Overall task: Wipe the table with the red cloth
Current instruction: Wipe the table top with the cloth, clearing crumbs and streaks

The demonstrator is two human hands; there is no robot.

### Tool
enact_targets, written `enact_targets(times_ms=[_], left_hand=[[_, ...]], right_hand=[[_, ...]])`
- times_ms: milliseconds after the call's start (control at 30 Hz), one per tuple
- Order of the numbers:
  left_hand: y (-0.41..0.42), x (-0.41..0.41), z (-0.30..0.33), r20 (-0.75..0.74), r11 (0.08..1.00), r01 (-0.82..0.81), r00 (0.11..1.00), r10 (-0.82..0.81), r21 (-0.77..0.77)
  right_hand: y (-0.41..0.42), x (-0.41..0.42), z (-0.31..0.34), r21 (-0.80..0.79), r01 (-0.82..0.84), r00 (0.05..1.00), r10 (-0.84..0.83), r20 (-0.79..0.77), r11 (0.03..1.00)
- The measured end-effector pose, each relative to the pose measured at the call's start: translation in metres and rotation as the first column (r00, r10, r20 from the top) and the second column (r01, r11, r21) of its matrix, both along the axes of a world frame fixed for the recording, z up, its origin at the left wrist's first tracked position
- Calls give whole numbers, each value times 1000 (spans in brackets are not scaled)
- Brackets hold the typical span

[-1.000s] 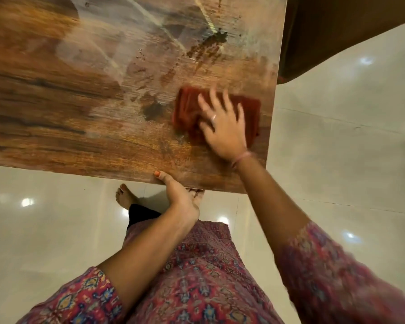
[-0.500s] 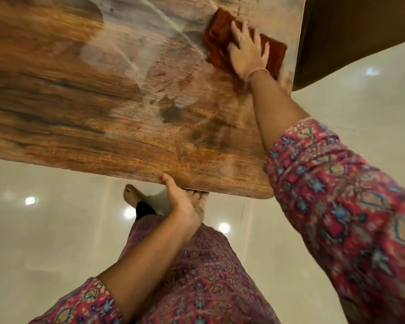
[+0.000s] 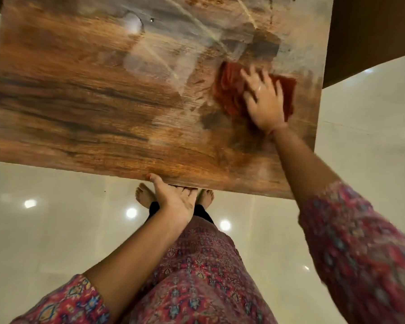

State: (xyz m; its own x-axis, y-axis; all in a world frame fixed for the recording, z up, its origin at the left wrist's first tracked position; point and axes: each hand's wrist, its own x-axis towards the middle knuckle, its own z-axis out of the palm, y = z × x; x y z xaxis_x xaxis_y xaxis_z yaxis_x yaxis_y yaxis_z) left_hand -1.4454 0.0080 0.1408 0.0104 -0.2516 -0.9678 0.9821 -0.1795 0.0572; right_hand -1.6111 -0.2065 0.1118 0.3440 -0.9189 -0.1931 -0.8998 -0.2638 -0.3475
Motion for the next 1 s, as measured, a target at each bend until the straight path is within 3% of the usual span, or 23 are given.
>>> enact_targets(times_ms=[100, 167, 267, 367, 433, 500, 567, 633, 700, 767, 833, 900, 1000], left_hand=[[3, 9, 0, -13, 999, 29, 999, -30, -12], [3, 20, 3, -13, 999, 39, 999, -39, 7], [3, 36, 2, -32, 999, 38, 999, -38, -2], [4, 47, 1, -22, 992, 122, 992, -122, -10], [6, 53, -3, 61, 956, 286, 955, -290, 57], [6, 54, -4, 83, 951, 289, 951, -298, 106], [7, 52, 5, -21, 986, 160, 987, -159, 46], [7, 52, 9, -53, 989, 146, 988, -144, 31], [8, 53, 10, -55, 991, 135, 989, -135, 11], [8, 57, 6, -62, 989, 143, 988, -141, 34], [8, 59, 8, -84, 988, 151, 986, -147, 39], [7, 60, 6, -99, 987, 161, 983, -157, 28], [5, 63, 6, -123, 987, 161, 980, -157, 23]], right_hand=[[-61, 32, 2, -11, 387, 922, -387, -33, 922], [-44, 66, 0, -47, 454, 888, -456, -53, 890], [66, 112, -7, -133, 187, 979, -196, -54, 973], [180, 111, -4, -57, -172, 985, 170, -31, 983], [189, 91, -1, -18, -366, 930, 365, -39, 930], [149, 80, 0, 6, -440, 897, 440, -42, 898], [88, 85, 0, -5, -299, 953, 298, -58, 954], [26, 96, 1, -14, -14, 999, 14, -34, 1000], [-11, 115, 3, -15, 252, 968, -252, -21, 968], [-4, 141, 1, -31, 335, 941, -336, -43, 942], [46, 161, -4, -47, 197, 979, -199, -32, 979], [116, 161, -4, -35, -59, 998, 59, -8, 998], [160, 130, -2, 19, -416, 909, 416, -15, 909]])
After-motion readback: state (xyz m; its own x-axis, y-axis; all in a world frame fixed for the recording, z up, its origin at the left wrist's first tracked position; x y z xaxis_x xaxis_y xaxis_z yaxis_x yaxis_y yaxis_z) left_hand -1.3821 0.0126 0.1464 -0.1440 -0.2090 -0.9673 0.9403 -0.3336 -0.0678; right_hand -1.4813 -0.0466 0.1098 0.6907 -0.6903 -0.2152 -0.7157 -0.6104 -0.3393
